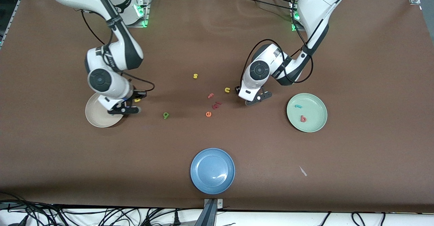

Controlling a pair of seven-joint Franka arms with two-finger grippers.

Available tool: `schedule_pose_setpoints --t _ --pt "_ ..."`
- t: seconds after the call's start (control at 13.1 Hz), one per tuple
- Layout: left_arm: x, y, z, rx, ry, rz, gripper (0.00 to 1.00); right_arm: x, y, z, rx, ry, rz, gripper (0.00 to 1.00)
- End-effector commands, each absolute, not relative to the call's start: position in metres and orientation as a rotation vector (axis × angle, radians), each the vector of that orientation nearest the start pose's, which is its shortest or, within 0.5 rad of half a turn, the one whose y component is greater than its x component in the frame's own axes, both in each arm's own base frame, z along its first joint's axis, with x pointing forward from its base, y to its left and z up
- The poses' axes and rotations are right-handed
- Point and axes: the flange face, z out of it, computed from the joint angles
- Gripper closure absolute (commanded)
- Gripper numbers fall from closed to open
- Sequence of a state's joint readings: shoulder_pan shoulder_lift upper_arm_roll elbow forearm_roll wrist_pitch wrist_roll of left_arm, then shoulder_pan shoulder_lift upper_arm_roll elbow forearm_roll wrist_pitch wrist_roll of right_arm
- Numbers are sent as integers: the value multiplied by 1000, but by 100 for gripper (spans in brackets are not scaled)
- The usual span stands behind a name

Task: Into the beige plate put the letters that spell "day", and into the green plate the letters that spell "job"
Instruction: 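Grasp the blue o with the left gripper while the right gripper carries the a, then drop the yellow a on the white plate while the left gripper carries the o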

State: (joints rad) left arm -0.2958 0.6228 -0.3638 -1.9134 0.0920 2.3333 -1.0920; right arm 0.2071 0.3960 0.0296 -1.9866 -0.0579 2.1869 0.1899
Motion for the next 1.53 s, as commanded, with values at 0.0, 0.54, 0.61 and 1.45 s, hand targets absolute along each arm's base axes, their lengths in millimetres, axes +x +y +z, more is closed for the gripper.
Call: schedule_pose_setpoints --t 0.0,0.54,0.61,1.45 --pt "488 -357 176 -3032 -641 293 39 585 88 246 -3202 -293 264 89" --pt "495 -352 170 -3063 -666 260 39 606 25 232 -3166 -472 151 0" --pt "492 -352 168 -3059 -661 266 39 610 36 238 -3158 -473 138 0" --pt "509 -344 218 -3030 -641 234 100 620 206 241 -3151 259 144 0"
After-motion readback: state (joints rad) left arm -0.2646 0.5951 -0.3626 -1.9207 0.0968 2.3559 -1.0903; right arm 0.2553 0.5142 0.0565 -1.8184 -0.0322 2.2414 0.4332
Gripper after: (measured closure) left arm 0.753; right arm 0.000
